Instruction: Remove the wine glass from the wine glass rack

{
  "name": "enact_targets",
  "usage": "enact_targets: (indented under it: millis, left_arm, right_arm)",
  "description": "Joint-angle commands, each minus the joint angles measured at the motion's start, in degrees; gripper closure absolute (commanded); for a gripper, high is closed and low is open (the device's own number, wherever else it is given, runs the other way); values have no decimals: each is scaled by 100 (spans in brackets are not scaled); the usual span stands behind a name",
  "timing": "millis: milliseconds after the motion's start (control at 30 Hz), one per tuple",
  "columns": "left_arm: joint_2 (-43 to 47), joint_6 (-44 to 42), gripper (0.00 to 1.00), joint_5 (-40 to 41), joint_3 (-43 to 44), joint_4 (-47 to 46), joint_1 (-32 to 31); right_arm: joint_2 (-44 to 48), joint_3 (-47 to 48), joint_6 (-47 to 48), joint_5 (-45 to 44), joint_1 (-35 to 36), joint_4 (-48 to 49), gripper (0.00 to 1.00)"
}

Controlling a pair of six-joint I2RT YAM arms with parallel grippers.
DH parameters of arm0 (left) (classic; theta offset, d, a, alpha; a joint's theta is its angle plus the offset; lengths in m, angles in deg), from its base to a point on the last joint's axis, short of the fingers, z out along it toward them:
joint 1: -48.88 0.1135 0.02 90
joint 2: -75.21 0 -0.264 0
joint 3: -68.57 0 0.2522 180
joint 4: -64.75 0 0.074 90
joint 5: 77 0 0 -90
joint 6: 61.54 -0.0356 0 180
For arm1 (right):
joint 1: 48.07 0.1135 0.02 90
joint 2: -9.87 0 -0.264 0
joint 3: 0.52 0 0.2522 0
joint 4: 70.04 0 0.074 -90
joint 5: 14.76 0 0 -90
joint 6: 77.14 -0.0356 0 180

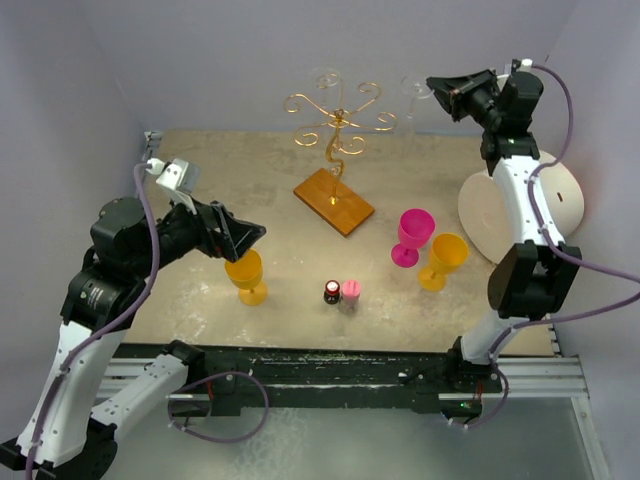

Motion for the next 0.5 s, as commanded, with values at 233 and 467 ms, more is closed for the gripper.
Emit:
enact_targets:
  millis: [233, 467]
  left_arm:
    - [-459, 1180, 1, -938, -511, -1616, -29]
    - [-992, 2453, 1, -1674, -1251, -3482, -33]
  right_arm:
    - [1403, -1736, -975, 822, -229, 1403, 100]
    - [1919, -2583, -1590, 1127, -251, 1830, 100]
